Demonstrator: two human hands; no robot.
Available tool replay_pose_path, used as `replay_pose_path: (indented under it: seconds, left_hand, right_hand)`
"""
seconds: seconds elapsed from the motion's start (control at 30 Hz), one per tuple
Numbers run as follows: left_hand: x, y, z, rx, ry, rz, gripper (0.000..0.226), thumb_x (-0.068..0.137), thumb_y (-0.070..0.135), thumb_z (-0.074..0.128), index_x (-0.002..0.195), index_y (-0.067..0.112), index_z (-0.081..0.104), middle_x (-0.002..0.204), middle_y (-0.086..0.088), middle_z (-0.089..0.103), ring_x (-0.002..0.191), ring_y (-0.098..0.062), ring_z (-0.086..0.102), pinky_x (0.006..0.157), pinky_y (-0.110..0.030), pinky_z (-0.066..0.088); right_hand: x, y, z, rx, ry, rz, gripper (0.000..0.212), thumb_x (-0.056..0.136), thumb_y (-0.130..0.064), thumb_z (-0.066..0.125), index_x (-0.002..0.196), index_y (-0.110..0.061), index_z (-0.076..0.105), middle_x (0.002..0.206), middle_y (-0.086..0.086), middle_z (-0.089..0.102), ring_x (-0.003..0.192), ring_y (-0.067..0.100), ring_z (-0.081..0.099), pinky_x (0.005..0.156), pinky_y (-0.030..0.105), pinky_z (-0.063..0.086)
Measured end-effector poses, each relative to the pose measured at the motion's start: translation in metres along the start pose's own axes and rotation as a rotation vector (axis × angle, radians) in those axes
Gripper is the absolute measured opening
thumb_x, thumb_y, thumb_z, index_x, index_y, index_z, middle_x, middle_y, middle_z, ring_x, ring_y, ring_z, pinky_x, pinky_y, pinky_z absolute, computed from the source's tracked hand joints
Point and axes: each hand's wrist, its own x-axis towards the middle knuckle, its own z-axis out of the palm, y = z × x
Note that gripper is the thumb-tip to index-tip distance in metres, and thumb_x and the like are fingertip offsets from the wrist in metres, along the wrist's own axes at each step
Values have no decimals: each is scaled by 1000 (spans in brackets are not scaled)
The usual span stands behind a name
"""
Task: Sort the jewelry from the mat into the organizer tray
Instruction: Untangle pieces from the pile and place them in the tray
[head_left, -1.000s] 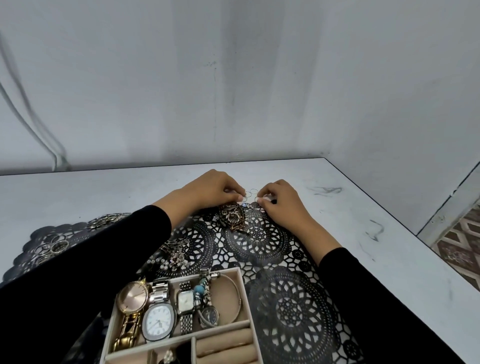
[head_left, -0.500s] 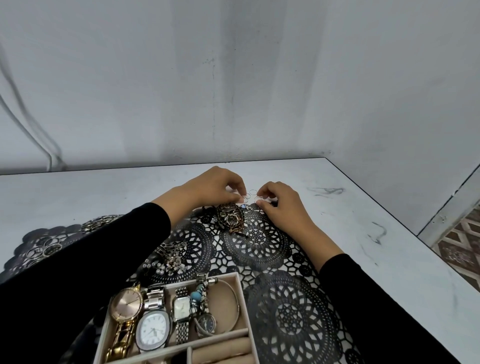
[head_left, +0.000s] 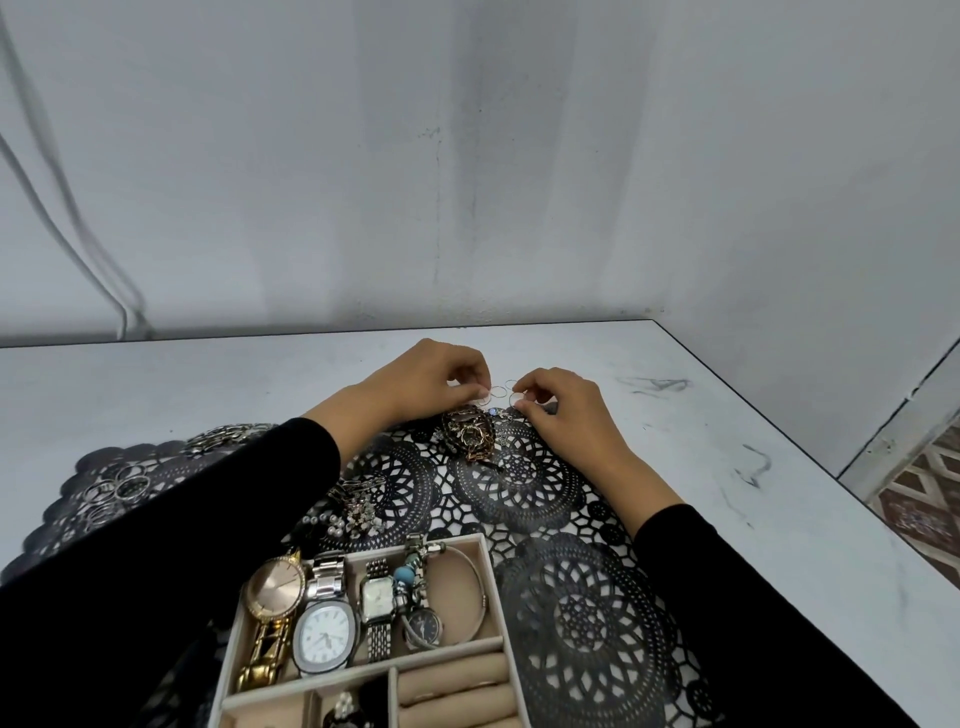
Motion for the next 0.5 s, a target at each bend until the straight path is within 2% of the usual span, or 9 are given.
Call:
replay_pose_path:
  seconds: [0.1,0.2,0.33,0.4,0.43,0.5]
  left_hand:
    - [-7,3,-4,-61,60,-48,5,86,21,73,90,21,72,87,10,72,86,-2,65,86,-24,51]
    - [-18,9,-11,-123,126,-110,4,84,23,75,85,26,73,85,11,71,83,-4,64,81,-22,51]
    - [-37,19,-19,-234,207,-166,4,82,26,78,84,26,75,84,7,73,83,-10,66,81,-24,51]
    - [-46,22,-23,-291,248,-186,5,81,27,78,85,25,76,84,4,74,86,-14,67,82,-26,52]
    - [-52,23,-25,-313,270,-195,6,81,28,78,86,25,76,83,5,74,83,-13,67,80,-25,52]
    - [-63,27,-29,-358,304,-213,5,81,27,78,85,25,76,79,8,73,77,-4,64,74,-18,50]
  right_hand:
    - [-2,-4,-1,-15,-2,-20,12,86,-15,66,96,-18,69,84,-4,65,81,9,60,76,22,50]
    - [-4,-7,-2,-3,11,-5,12,85,-15,68,95,-20,72,86,-5,67,79,6,60,71,8,42]
    - [-10,-21,-7,142,63,58,12,84,-9,69,94,-13,74,89,-2,70,74,-11,60,69,0,39]
    - [-13,-26,-9,286,66,139,13,85,-8,68,94,-14,75,89,-2,71,76,-9,64,72,8,50]
    - [-15,-29,-10,369,58,185,14,86,-9,68,94,-17,75,89,-2,72,79,-1,68,75,20,56]
    - [-20,-37,-13,533,48,267,15,85,-9,69,92,-21,76,88,2,73,83,17,72,79,41,59]
